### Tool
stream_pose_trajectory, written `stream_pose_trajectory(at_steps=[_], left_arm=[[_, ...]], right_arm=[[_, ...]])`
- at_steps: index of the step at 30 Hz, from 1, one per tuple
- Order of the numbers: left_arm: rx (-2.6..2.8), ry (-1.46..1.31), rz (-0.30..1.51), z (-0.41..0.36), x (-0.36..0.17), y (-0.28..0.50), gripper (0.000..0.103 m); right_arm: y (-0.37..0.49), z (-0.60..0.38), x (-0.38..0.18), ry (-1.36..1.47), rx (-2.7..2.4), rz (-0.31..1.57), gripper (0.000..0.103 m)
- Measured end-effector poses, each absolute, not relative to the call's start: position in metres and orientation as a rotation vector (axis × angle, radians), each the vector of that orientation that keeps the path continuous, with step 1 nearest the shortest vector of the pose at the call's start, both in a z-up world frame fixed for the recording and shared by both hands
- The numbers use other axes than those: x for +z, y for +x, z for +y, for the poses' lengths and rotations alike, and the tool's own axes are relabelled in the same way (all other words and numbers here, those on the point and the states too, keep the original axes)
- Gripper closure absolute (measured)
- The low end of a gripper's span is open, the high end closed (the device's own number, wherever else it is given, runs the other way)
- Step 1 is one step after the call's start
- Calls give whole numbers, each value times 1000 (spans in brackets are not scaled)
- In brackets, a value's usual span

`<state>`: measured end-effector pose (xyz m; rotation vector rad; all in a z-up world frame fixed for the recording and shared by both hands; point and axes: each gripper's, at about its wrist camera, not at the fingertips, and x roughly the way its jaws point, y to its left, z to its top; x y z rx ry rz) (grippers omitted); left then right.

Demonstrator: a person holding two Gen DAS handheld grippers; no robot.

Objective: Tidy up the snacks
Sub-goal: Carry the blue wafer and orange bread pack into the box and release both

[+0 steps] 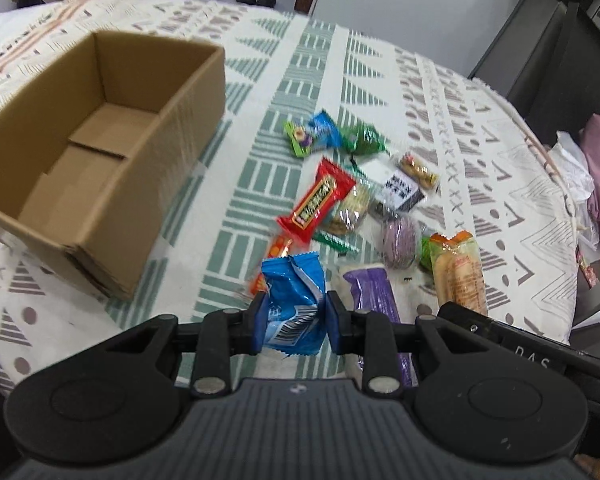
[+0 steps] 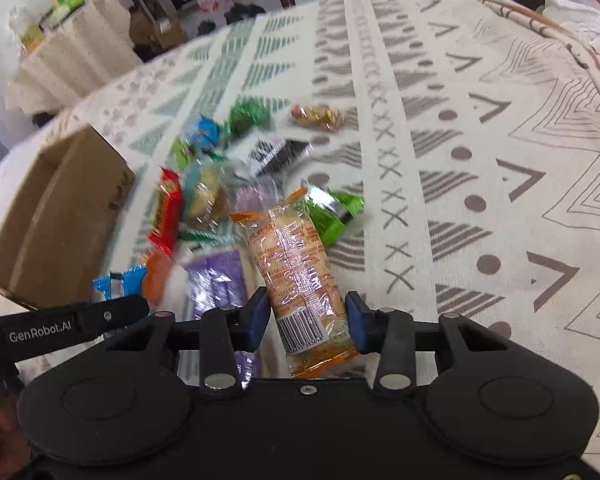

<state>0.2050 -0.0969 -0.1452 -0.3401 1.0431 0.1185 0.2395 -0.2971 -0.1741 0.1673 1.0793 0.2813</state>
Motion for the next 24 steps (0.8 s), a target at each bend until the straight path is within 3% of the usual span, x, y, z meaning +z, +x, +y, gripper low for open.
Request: stream_pose_trajectory(at_steps=[24], left_arm=[[220, -338, 887, -41, -85, 170, 74]], right_arm=[[226, -265, -125, 405, 513, 885, 65]])
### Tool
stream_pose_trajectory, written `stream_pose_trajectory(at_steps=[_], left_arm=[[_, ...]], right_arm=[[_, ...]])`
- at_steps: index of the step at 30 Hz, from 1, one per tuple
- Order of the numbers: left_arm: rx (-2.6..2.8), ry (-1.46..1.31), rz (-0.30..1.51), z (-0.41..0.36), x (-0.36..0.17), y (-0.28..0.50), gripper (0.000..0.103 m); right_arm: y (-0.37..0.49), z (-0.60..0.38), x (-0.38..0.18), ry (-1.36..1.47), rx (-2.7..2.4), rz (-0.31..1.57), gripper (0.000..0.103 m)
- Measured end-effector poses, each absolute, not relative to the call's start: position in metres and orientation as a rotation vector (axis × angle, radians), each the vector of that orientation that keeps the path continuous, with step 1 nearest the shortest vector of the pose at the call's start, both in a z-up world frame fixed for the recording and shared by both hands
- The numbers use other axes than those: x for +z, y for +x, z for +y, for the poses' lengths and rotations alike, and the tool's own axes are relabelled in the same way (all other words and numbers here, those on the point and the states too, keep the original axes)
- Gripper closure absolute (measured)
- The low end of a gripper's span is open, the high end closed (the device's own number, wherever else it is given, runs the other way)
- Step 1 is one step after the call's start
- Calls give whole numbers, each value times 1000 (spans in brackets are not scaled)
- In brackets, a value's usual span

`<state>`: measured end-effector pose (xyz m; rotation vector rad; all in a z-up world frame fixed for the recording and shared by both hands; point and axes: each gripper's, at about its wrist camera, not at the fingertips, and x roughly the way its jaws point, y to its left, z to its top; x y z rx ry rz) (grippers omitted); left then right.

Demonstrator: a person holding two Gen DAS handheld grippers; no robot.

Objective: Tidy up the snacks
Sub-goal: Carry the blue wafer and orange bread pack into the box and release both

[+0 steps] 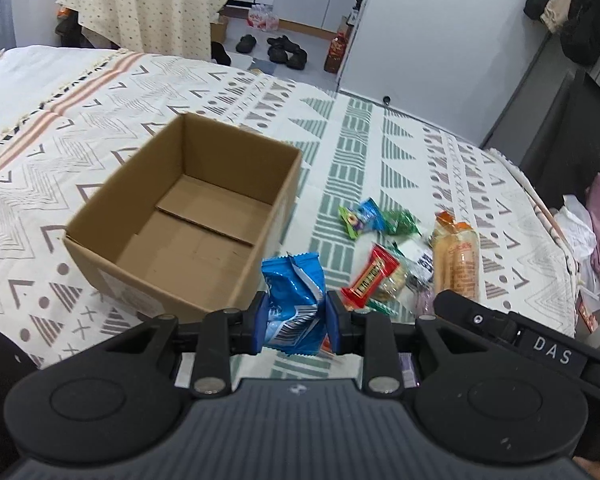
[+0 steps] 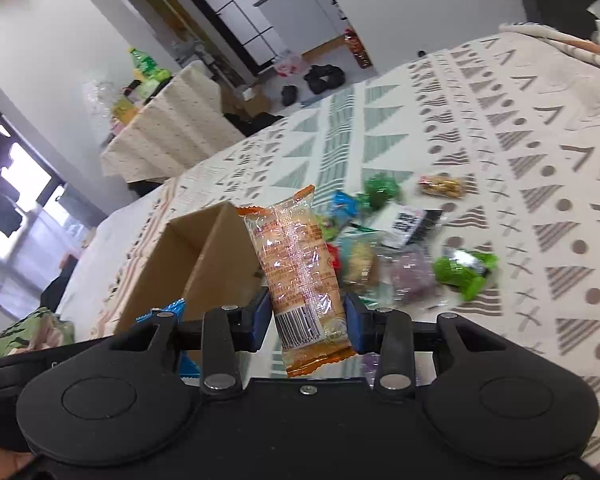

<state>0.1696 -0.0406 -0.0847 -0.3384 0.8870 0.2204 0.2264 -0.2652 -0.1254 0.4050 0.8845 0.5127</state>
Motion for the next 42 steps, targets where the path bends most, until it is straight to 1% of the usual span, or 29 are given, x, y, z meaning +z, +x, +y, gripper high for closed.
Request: stream_pose_trajectory(at_steps=[17, 33, 38, 39, 40, 41, 42], left_arm=[[293, -377, 847, 24, -74, 170, 74], [306, -427, 853, 71, -89, 187, 74], [320, -432, 860, 77, -91, 191, 71], [318, -438, 864, 78, -92, 192, 70], [319, -443, 868, 79, -92, 191, 68], [324, -444, 872, 79, -91, 191, 64], [331, -441, 874, 79, -91, 191, 61]], right_arm=[[238, -191, -122, 458, 642, 881, 65], [248, -131, -130, 528, 721, 930, 65], [247, -119, -132, 533, 742, 931, 65], [248, -118, -132, 532, 742, 930, 62], [247, -118, -132, 530, 741, 932, 61], [247, -119, -132, 530, 738, 935, 58], [248, -120, -132, 532, 733, 935, 51]])
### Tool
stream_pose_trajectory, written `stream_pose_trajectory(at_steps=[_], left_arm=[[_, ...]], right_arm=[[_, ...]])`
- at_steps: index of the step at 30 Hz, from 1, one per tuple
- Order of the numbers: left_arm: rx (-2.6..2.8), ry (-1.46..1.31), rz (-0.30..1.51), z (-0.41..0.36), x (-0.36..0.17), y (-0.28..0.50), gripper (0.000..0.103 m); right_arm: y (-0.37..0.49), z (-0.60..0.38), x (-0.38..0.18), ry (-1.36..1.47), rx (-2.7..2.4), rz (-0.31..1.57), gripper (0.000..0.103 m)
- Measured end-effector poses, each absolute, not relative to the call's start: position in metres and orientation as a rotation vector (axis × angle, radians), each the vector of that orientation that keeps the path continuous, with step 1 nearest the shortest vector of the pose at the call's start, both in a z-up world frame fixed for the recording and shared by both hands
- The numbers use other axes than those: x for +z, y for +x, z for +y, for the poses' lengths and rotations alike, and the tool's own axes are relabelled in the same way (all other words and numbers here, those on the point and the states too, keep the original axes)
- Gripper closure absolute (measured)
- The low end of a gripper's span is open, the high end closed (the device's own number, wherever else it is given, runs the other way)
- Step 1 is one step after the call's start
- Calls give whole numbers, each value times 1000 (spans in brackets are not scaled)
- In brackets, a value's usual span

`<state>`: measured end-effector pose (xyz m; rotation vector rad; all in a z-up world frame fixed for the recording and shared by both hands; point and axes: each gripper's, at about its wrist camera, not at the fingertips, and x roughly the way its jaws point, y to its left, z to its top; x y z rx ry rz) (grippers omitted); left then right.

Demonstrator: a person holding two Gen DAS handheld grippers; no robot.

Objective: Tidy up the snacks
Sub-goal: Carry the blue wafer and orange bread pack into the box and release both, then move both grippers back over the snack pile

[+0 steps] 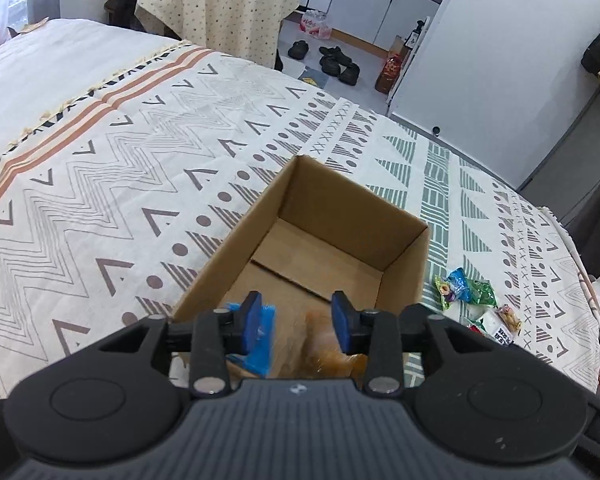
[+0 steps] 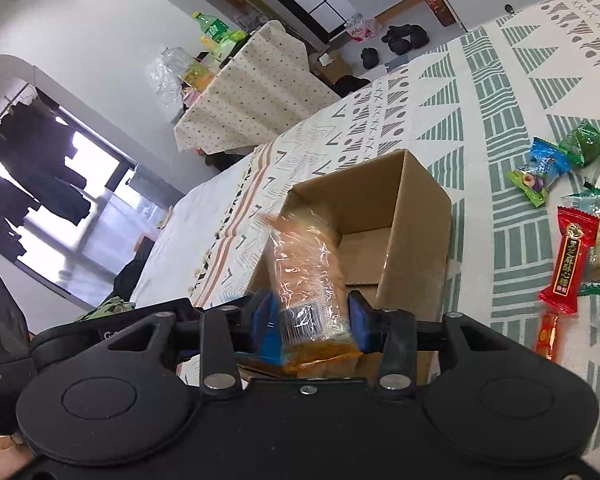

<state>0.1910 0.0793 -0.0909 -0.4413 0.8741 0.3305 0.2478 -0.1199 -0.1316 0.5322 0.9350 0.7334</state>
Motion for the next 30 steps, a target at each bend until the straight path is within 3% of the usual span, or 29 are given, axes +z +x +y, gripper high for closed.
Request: stream_pose_trajectory(at_steps=[8, 11, 21, 30], left_arm=[[362, -417, 864, 76, -79, 181, 29], [358, -412, 853, 71, -73, 176, 24], [332, -388, 824, 46, -56, 157, 14], [246, -358, 809, 16, -41, 142, 12]], right_arm=[[238, -131, -120, 508, 699, 913, 43], [230, -134, -111, 468, 682, 896, 38], [213, -162, -92, 410, 604, 840, 21], [198, -191, -81, 378, 561, 797, 16]])
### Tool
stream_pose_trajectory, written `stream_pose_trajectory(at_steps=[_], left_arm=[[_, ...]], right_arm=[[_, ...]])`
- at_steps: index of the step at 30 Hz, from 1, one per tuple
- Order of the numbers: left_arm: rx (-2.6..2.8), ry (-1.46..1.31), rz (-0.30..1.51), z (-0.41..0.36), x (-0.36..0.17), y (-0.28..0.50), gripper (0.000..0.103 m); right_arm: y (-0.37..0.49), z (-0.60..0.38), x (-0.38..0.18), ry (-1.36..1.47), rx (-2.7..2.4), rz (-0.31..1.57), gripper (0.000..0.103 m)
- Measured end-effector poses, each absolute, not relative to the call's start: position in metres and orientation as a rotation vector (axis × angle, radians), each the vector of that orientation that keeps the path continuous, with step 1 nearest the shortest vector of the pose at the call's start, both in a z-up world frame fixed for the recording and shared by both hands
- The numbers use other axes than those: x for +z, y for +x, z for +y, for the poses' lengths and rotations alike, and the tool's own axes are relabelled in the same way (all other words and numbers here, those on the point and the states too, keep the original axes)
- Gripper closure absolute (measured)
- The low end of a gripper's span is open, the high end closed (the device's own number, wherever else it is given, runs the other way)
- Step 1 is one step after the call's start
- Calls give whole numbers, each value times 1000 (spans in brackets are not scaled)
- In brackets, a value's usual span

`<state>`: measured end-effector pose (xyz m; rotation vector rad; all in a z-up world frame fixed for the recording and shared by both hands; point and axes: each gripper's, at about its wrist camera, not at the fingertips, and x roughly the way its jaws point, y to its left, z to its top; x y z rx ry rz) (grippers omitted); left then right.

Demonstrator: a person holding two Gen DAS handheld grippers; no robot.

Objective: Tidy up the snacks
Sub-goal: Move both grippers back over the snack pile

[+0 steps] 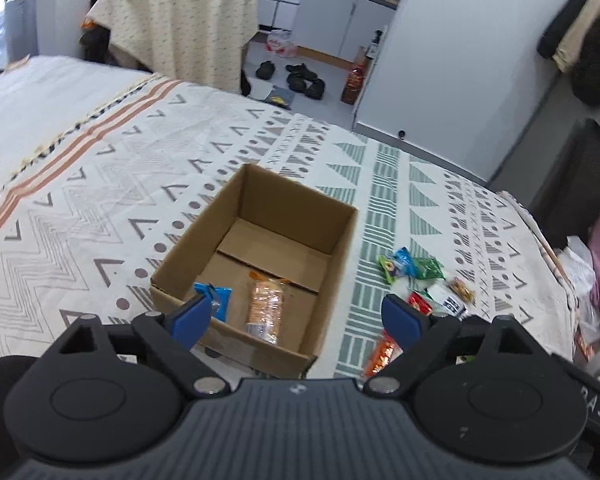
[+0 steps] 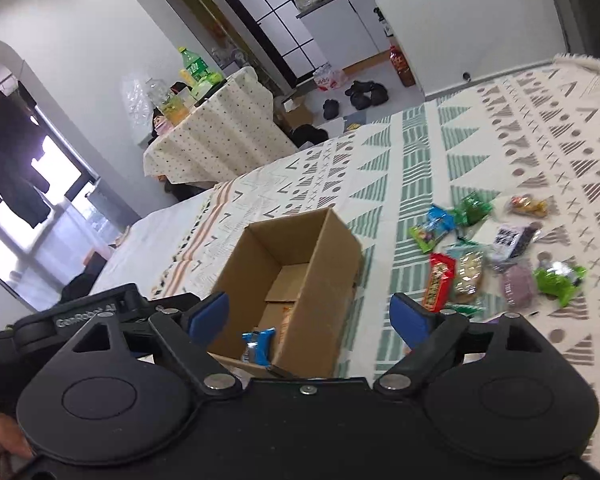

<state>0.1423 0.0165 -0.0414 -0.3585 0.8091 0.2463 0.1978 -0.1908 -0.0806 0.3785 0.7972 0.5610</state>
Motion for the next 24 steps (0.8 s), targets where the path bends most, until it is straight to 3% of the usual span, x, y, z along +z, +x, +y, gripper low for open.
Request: stream_pose_trajectory(at_steps=[7, 12, 24], left_arm=[[202, -339, 793, 0, -30, 131, 8], [185, -331, 785, -8, -27, 124, 1], [138, -319, 796, -30, -28, 110, 0]], right_arm=[[186, -208, -73, 364, 541, 753, 14], [172, -224, -74, 355, 510, 736, 4], [148, -252, -82, 370, 463, 739, 0]])
